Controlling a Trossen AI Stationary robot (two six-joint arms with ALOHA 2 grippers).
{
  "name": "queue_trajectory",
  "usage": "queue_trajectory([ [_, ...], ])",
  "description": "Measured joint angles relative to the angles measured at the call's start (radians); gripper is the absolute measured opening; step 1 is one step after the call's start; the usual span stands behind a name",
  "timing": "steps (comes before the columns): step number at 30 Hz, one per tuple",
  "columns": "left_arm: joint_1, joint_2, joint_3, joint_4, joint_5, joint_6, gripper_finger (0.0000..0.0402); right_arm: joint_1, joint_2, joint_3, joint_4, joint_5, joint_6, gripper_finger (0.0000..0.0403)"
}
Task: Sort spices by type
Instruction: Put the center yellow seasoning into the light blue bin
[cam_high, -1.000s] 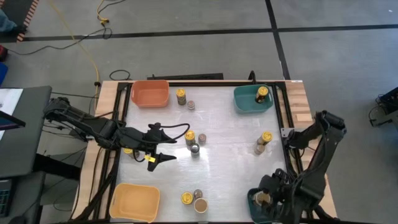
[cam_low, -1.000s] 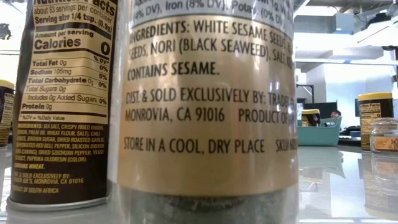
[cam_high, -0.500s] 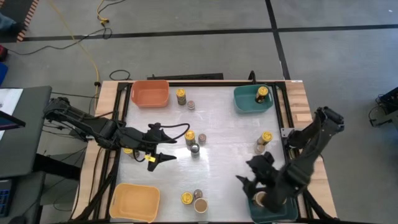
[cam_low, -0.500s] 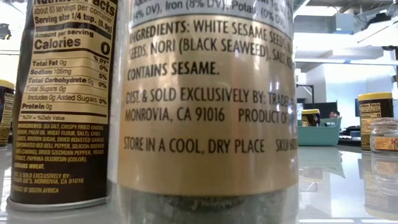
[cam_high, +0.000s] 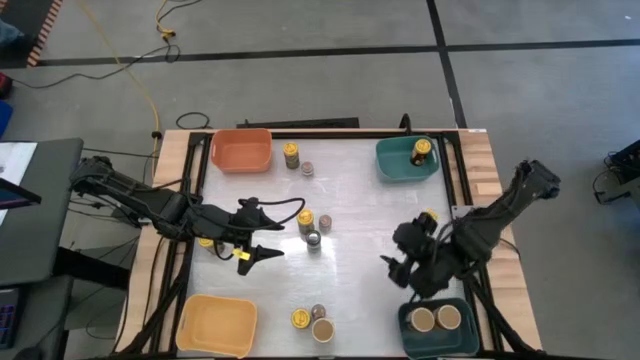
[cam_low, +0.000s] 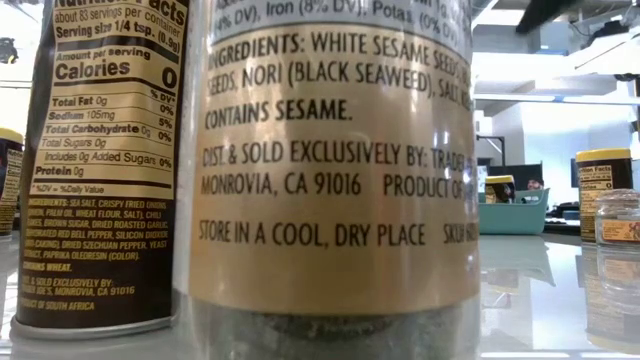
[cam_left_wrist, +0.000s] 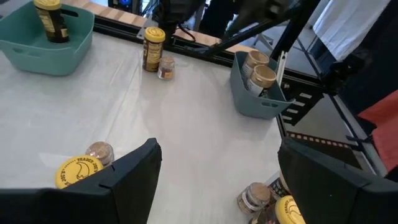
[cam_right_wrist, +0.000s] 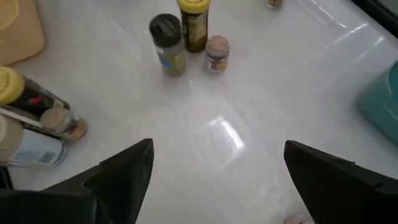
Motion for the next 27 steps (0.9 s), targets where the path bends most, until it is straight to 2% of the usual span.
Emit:
queue_trajectory([
  [6, 0.002, 0.0, 0.0, 0.0, -0.022, 0.069, 0.031, -0.053, -0.285, -0.361, 0.363, -0.014, -0.066, 0.0386],
  [11, 0.008, 0.0, 0.0, 0.01, -0.071, 0.084, 0.031, -0.151, -0.467, -0.529, 0.567, -0.086, -0.212, 0.0386],
  [13, 0.017, 0.0, 0.0, 0.009, -0.108, 0.088, 0.031, -0.194, -0.501, -0.554, 0.61, -0.11, -0.27, 0.0386],
  [21, 0.072, 0.0, 0.0, 0.007, -0.149, 0.09, 0.031, -0.327, -0.537, -0.556, 0.787, -0.129, -0.478, 0.0386],
  [27, 0.115, 0.0, 0.0, 0.007, -0.152, 0.089, 0.031, -0.38, -0.533, -0.556, 0.833, -0.131, -0.464, 0.0386],
])
